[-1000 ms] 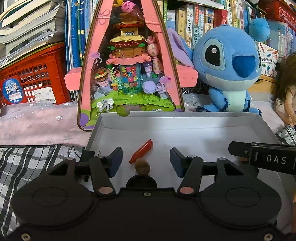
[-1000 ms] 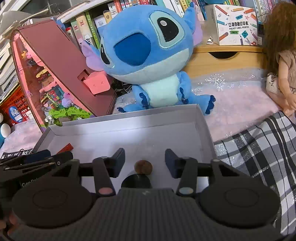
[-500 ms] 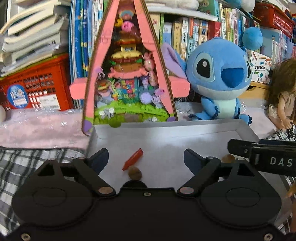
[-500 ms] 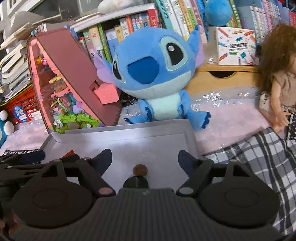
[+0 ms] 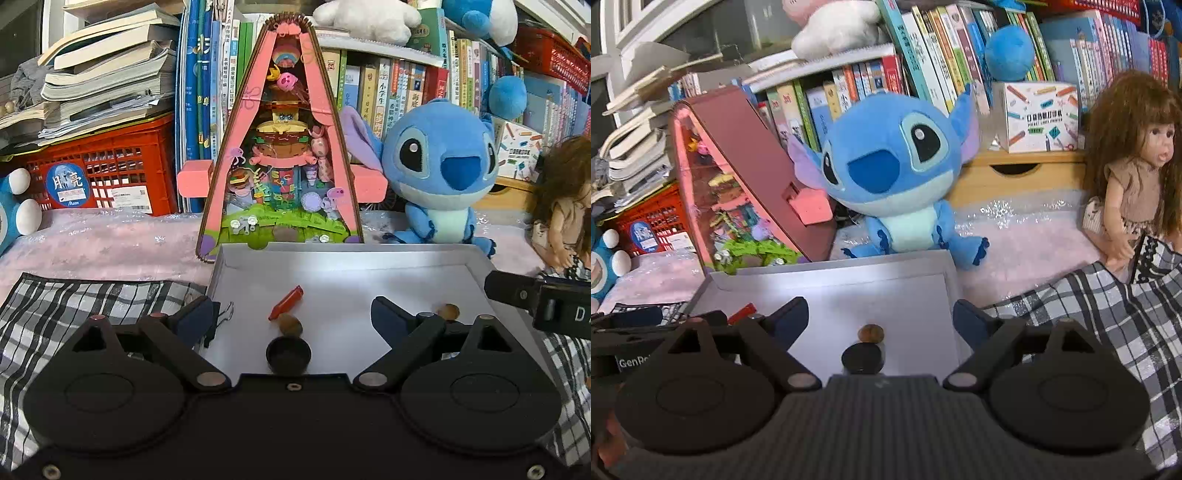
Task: Organize rigid objects
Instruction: 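Withdraw both open tools from the box back over the cloth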
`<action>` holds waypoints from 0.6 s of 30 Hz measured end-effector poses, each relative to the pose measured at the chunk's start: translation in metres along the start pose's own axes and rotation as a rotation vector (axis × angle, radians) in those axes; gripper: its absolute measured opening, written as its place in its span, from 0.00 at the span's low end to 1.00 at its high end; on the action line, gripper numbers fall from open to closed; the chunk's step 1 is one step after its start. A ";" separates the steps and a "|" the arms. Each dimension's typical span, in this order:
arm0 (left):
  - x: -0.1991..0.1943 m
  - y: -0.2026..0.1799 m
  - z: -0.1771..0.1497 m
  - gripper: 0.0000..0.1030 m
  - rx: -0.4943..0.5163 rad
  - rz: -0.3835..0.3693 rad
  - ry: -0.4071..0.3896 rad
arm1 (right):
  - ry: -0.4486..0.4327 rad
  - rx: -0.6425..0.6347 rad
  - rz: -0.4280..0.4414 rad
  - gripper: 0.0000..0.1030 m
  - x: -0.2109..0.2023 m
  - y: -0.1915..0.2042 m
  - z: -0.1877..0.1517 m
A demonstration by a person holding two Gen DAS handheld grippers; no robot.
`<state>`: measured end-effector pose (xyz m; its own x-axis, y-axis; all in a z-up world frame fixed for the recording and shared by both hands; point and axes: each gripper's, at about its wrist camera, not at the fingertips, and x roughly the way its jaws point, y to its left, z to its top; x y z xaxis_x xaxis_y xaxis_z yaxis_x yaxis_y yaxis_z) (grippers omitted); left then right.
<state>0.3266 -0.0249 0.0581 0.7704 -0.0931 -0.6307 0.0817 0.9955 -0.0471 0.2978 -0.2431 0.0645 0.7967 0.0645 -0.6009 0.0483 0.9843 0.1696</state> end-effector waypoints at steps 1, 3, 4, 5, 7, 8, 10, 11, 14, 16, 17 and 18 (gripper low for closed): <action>-0.003 0.000 -0.001 0.89 0.001 0.000 -0.001 | -0.003 -0.001 0.003 0.89 -0.003 0.001 0.001; -0.009 -0.001 -0.002 0.90 0.003 -0.001 -0.004 | -0.007 -0.002 0.009 0.89 -0.009 0.002 0.002; -0.012 -0.001 -0.002 0.90 0.005 0.000 -0.006 | -0.010 -0.003 0.012 0.90 -0.012 0.003 0.002; -0.015 -0.001 -0.003 0.90 0.006 0.002 -0.008 | -0.012 -0.005 0.014 0.90 -0.014 0.003 0.002; -0.021 0.000 -0.005 0.90 0.005 -0.001 -0.008 | -0.017 -0.012 0.018 0.91 -0.019 0.005 0.001; -0.024 0.001 -0.006 0.90 0.004 -0.003 -0.008 | -0.019 -0.014 0.020 0.91 -0.021 0.006 0.000; -0.030 0.001 -0.010 0.91 0.009 -0.003 0.000 | -0.020 -0.015 0.026 0.91 -0.027 0.007 -0.002; -0.033 0.001 -0.011 0.91 0.015 -0.001 0.007 | -0.020 -0.014 0.025 0.91 -0.029 0.007 -0.004; -0.045 0.001 -0.015 0.91 0.032 -0.002 0.005 | -0.027 -0.012 -0.007 0.91 -0.038 0.009 -0.012; -0.054 0.002 -0.020 0.92 0.031 -0.007 -0.005 | -0.034 -0.017 -0.017 0.91 -0.044 0.010 -0.018; -0.058 0.003 -0.022 0.92 0.028 -0.009 -0.008 | -0.036 -0.020 -0.018 0.91 -0.047 0.010 -0.021; -0.062 0.003 -0.025 0.92 0.027 -0.013 -0.011 | -0.038 -0.022 -0.016 0.91 -0.050 0.010 -0.024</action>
<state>0.2633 -0.0159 0.0777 0.7759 -0.1065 -0.6218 0.1090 0.9935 -0.0342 0.2437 -0.2322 0.0773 0.8181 0.0426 -0.5734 0.0484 0.9886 0.1426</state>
